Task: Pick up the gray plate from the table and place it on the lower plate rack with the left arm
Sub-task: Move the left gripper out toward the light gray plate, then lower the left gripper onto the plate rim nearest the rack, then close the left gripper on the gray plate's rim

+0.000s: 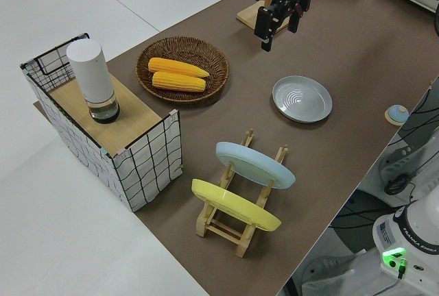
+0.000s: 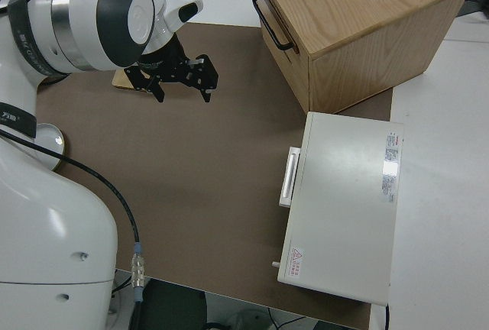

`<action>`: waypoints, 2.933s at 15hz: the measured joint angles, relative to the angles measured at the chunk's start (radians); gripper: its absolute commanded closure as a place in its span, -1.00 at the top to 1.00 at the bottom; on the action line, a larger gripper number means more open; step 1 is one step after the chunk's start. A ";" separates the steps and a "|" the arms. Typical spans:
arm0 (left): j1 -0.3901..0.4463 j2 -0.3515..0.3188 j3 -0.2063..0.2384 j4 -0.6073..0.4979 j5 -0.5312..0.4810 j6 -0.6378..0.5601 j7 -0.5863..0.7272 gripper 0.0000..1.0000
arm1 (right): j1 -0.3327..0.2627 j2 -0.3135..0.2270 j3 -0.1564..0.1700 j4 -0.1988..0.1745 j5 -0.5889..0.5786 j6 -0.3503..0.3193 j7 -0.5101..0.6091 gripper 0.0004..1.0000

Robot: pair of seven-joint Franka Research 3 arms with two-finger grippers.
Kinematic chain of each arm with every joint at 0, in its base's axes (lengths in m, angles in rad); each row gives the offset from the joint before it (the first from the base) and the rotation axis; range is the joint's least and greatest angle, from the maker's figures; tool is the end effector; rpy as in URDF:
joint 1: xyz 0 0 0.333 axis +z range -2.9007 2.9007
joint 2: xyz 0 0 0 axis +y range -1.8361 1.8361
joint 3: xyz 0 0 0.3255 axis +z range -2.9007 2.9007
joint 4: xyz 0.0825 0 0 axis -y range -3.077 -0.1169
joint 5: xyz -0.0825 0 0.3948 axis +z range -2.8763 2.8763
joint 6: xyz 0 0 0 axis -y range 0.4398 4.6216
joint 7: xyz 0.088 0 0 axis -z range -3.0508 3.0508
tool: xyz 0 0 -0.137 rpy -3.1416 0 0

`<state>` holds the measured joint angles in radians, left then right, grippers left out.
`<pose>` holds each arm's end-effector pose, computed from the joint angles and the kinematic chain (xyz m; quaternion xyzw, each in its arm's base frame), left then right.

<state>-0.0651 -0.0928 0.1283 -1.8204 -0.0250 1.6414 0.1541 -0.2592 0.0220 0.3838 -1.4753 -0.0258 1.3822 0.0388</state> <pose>0.5299 0.0324 0.5402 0.9979 -0.0445 -0.0412 0.0229 0.5451 0.0619 0.6226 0.9975 0.0413 -0.0558 0.0133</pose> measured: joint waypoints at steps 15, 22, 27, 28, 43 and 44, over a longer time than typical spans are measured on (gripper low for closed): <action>-0.020 -0.039 -0.028 -0.537 -0.003 0.575 -0.030 0.98 | 0.000 0.000 0.000 0.000 0.000 0.000 0.000 0.97; -0.055 0.027 -0.031 -0.597 -0.040 0.677 -0.031 0.98 | 0.000 0.000 0.000 0.000 0.000 0.000 0.000 0.97; -0.064 0.079 -0.033 -0.598 -0.041 0.700 -0.031 0.77 | 0.000 0.000 0.000 0.000 0.000 0.000 0.000 0.97; -0.064 0.084 -0.033 -0.598 -0.041 0.701 -0.031 0.52 | 0.000 0.000 0.000 0.000 0.000 0.000 0.000 0.97; -0.068 0.083 -0.032 -0.579 -0.044 0.688 -0.028 -1.00 | 0.000 0.000 0.000 0.000 0.000 0.000 0.000 0.97; -0.068 0.078 -0.029 -0.559 -0.044 0.659 -0.028 -1.00 | 0.000 0.000 0.000 0.000 0.000 0.000 0.000 0.97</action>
<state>-0.1327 -0.0145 0.0994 -2.3795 -0.0690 2.3004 0.1259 -0.2592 0.0220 0.3838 -1.4753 -0.0258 1.3822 0.0388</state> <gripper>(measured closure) 0.965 0.013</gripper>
